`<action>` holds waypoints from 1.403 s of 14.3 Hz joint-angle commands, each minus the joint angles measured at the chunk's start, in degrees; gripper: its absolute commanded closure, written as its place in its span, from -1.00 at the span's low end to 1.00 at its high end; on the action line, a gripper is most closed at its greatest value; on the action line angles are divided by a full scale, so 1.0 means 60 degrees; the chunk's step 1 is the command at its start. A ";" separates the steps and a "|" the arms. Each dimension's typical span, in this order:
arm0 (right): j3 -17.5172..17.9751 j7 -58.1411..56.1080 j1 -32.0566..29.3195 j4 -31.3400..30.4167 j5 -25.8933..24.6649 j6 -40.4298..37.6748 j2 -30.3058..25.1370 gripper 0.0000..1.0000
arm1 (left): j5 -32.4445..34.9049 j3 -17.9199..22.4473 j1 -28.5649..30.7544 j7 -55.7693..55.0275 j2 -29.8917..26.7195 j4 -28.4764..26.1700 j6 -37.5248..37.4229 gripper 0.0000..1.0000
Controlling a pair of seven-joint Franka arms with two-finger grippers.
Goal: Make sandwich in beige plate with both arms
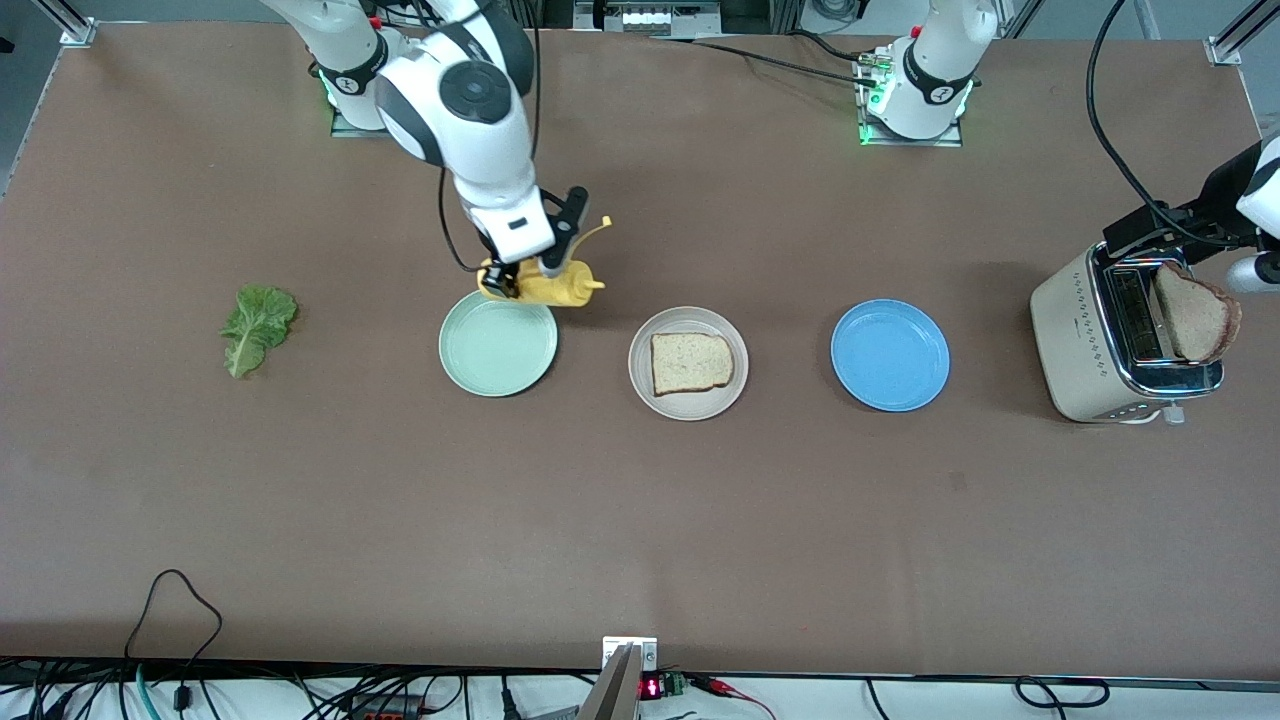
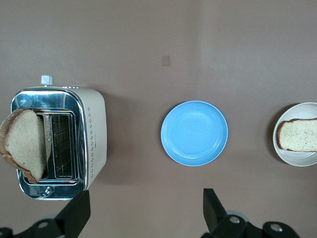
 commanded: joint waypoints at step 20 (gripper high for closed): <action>-0.4369 0.1437 0.5195 0.4788 0.0034 -0.1536 0.3999 1.00 | -0.0182 -0.0062 0.0031 0.0195 -0.0067 0.0069 -0.0049 -1.00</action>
